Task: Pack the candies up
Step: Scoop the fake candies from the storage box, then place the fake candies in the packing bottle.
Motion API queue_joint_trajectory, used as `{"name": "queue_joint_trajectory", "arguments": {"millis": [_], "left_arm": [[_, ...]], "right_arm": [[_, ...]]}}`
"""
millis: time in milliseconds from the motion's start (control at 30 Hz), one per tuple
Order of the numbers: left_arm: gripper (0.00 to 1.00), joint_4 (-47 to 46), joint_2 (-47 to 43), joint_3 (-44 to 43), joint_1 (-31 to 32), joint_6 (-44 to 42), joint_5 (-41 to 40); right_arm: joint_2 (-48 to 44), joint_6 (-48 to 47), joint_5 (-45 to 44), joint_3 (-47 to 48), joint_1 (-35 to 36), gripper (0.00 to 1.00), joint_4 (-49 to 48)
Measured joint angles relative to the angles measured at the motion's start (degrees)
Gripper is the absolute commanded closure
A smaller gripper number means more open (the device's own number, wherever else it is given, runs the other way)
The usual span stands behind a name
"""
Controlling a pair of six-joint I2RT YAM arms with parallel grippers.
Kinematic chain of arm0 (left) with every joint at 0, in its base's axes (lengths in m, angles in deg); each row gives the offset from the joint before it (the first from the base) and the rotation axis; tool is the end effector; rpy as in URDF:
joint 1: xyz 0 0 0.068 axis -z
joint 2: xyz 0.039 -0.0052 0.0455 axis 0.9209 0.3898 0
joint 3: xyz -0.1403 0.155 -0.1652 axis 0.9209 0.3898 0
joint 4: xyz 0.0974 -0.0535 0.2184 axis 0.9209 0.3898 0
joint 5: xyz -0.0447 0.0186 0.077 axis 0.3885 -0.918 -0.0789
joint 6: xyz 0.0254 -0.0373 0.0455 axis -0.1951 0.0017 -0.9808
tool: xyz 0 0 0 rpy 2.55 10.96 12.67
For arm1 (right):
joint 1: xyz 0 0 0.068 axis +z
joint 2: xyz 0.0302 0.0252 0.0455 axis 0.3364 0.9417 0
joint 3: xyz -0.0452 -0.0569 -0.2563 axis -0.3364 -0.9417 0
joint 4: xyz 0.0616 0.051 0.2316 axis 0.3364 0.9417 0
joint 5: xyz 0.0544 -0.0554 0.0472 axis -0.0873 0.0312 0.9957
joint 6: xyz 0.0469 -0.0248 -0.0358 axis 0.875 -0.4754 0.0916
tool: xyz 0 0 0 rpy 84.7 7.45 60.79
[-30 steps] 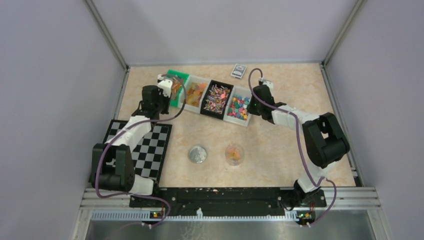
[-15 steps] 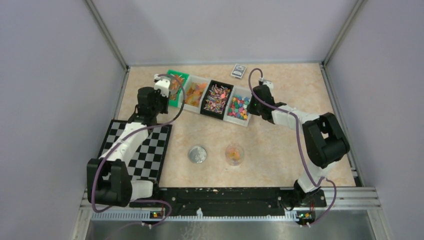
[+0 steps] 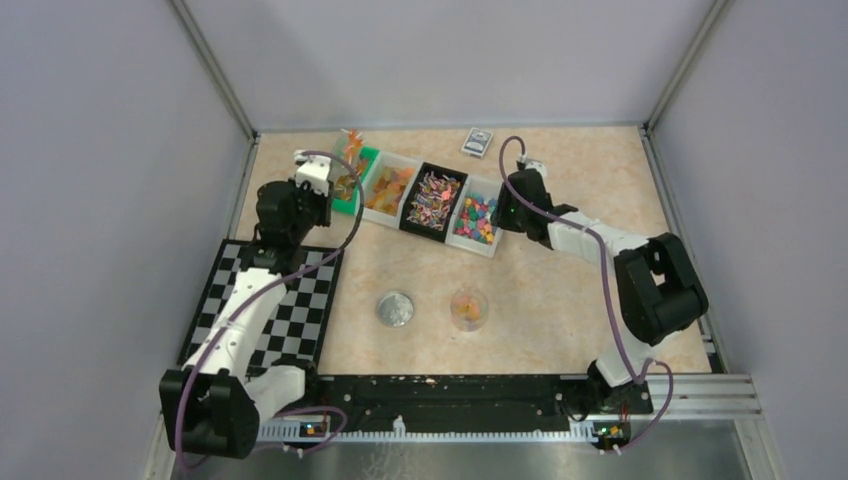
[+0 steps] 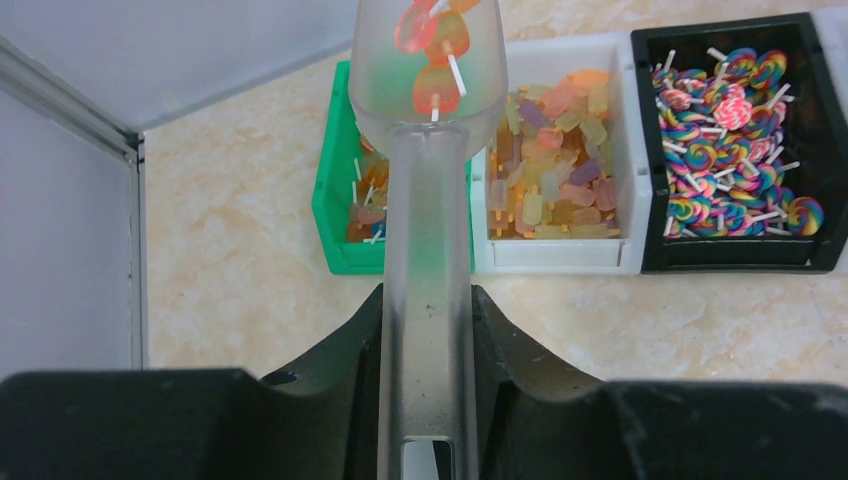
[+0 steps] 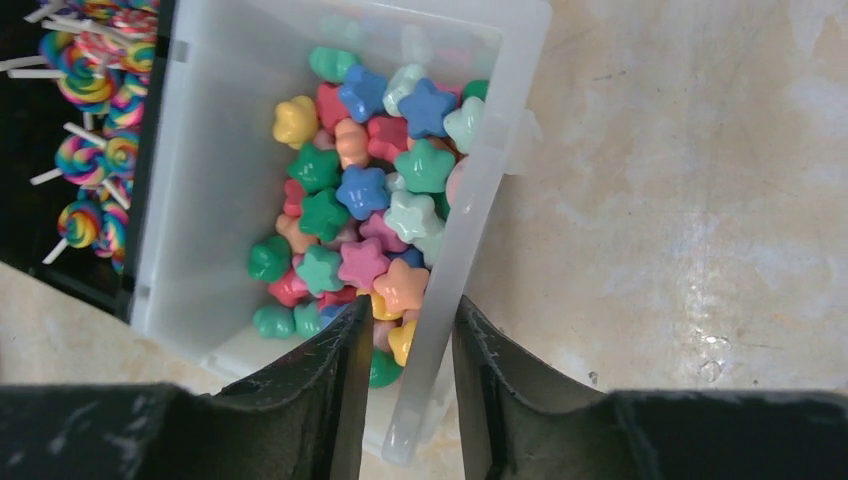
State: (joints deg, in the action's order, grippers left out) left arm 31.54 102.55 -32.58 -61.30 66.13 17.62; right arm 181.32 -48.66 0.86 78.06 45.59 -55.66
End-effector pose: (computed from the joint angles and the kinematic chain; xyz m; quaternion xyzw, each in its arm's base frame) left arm 0.2533 -0.0319 0.3009 0.1674 0.7804 -0.0132 0.6024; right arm 0.3235 0.1497 0.1936 0.0846 0.9088 0.1433 0.3825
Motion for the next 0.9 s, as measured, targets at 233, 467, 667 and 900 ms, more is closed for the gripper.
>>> {"name": "queue_joint_trajectory", "arguments": {"millis": [233, 467, 667, 900], "left_arm": [[1.00, 0.1, -4.6, 0.0, 0.0, 0.0, 2.7], [1.00, 0.6, -7.9, -0.9, 0.0, -0.2, 4.4], [1.00, 2.6, -7.9, -1.9, 0.0, 0.7, 6.4], [1.00, 7.2, -9.0, -6.2, 0.4, 3.3, 11.8]], "right_arm": [[-5.9, -0.9, 0.7, 0.0, 0.2, 0.39, -0.3], [-8.7, -1.4, 1.0, 0.5, 0.3, 0.38, -0.3], [-9.2, -2.0, 1.9, 0.6, 0.3, 0.33, 1.0], [-16.1, -4.6, 1.6, 0.6, 0.3, 0.33, 4.3]]}}
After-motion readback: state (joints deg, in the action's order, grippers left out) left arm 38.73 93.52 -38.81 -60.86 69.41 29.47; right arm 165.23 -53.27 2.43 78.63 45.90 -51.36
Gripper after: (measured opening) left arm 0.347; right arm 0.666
